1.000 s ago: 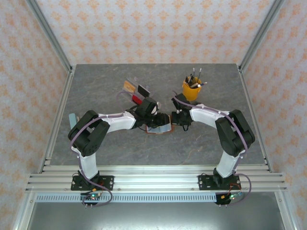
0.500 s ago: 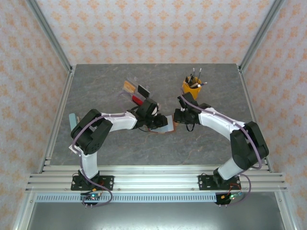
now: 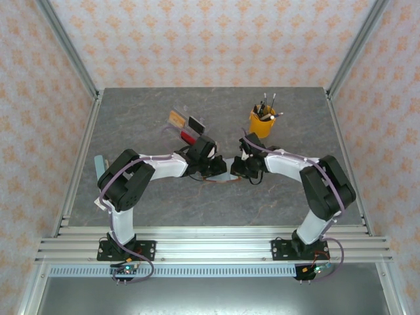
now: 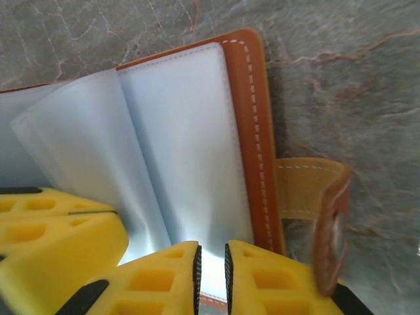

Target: Take the credit cards out of the card holder

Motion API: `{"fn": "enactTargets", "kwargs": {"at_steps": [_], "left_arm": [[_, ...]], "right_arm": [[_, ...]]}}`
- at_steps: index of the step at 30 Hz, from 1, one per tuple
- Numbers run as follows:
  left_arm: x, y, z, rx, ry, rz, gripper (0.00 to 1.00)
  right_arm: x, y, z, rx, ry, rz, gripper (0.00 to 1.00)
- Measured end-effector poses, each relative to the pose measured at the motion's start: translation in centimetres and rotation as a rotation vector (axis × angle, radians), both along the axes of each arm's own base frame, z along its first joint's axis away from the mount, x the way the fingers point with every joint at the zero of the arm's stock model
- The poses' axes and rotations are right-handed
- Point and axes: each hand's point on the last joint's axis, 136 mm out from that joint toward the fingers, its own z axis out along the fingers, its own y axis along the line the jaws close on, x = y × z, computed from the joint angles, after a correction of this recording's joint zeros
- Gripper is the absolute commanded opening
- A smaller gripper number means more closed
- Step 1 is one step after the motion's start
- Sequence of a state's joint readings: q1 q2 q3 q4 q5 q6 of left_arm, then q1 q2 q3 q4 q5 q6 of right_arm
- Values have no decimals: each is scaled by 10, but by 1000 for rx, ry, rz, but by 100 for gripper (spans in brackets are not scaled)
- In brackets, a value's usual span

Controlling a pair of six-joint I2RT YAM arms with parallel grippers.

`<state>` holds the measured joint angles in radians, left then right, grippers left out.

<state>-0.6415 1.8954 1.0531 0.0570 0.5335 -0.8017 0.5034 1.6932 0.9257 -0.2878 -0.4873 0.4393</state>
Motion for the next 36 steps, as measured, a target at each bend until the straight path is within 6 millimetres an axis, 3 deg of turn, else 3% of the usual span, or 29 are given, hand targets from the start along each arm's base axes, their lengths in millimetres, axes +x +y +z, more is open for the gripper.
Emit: {"fn": "enactTargets", "kwargs": {"at_steps": [6,12,21,28,36], "left_arm": [[1,1,-1,4,1,4,3],[2,7,2,15,0,21,6],[16,32,55,-47,-84,95,24],[9,74,45,62,-51,178,37],[0,84,35,122,-19,171,37]], "right_arm": [[2,11,-2,57,13,2,21],[4,14,-6,72,22,1,21],[8,20,-6,73,17,11,21],[8,21,-7,65,16,13,21],[8,20,-7,62,16,12,21]]}}
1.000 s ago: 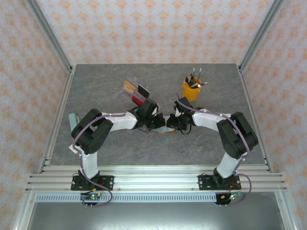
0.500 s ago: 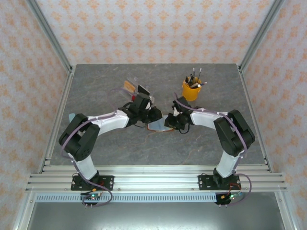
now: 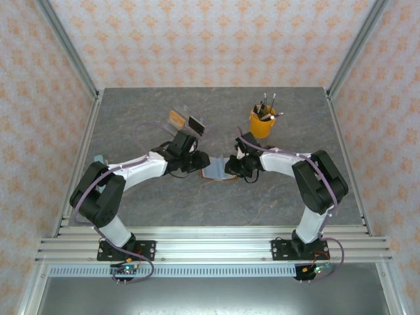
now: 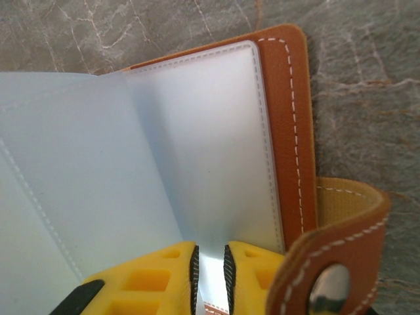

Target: Take the credit cards out of the card holder

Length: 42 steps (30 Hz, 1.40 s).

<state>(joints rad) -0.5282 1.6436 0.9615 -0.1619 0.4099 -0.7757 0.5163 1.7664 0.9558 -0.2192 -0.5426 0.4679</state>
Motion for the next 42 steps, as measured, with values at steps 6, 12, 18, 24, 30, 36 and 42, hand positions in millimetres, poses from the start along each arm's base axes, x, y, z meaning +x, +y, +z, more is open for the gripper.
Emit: {"fn": "enactTargets", "kwargs": {"at_steps": [6,12,18,24,30,36,42], "left_arm": [[-3,-1,-16,11,42,-6,25],[-2,-1,-17,15,42,-5,25],[-1,2,-17,29,36,4,26],[2,4,-1,28,-11,3,22],[-1,-6,9,11,-19,-30,23],[2,-9,1,36,10,-34,28],[-3,-5,-23,79,72,-32,30]], "right_arm": [[1,1,0,-1,1,1,21],[1,1,-1,-2,2,1,21],[1,1,-1,-3,1,2,21],[1,1,-1,-7,-2,7,20],[1,1,-1,-12,-4,7,20],[1,1,-1,-15,-3,7,20],[1,1,-1,-15,-3,7,20]]}}
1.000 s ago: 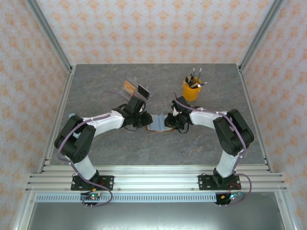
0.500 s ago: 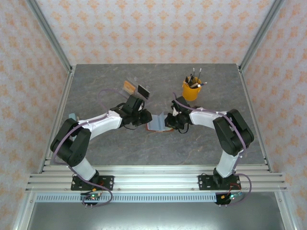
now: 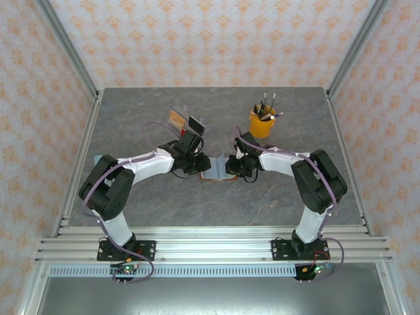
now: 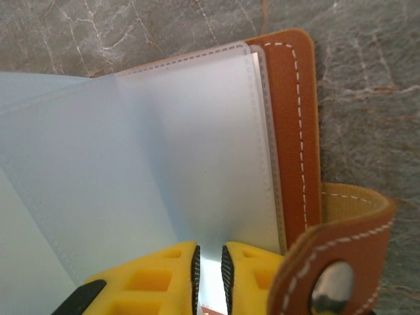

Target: Take the credit cards out of the card holder

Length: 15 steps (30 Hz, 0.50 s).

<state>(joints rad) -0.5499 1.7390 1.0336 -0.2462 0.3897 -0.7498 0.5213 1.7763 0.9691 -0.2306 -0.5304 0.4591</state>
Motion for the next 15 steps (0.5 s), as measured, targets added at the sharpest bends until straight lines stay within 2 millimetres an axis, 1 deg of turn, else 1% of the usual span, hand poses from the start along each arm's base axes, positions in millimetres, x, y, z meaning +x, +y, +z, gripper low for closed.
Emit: {"fn": "enactTargets", "kwargs": {"at_steps": [4,15], "left_arm": [[-1,1,-8,13,18,2,32],[-1,-4,-8,-9,35,-5,32]], "right_arm": [[0,0,0,0,0,0,20],[0,0,0,-1,-1,3,21]]}}
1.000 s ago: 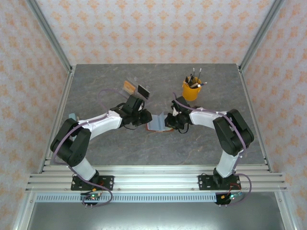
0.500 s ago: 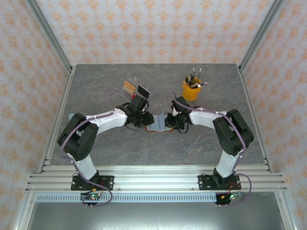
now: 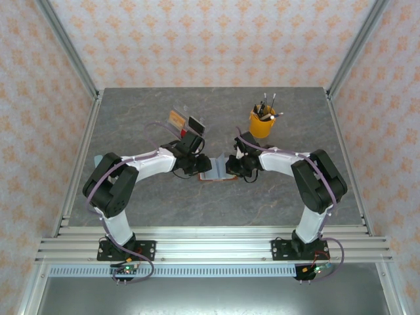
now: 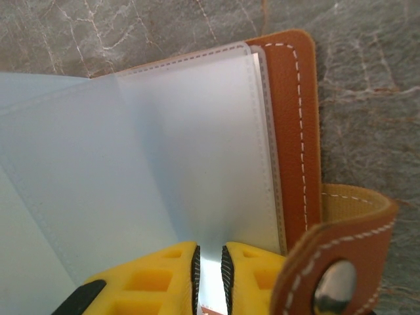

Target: Take the credit cards out of the card holder

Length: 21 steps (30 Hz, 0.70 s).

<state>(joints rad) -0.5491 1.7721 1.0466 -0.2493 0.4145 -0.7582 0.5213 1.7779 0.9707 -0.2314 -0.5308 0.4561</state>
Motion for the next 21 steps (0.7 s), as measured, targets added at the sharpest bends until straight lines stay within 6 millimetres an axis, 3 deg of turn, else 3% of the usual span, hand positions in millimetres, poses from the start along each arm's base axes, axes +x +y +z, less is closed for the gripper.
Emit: {"fn": "enactTargets", "kwargs": {"at_steps": [7,16,21], "left_arm": [[1,-3,2,-22,-2,-5,27],[6,-9,7,-60,-20,-14,29],[5,-22,13,-121,-28,-50,26]], "right_arm": [[0,0,0,0,0,0,21],[1,-1,0,-3,-2,-2,21],[1,-1,0,-3,-2,-2,20]]}}
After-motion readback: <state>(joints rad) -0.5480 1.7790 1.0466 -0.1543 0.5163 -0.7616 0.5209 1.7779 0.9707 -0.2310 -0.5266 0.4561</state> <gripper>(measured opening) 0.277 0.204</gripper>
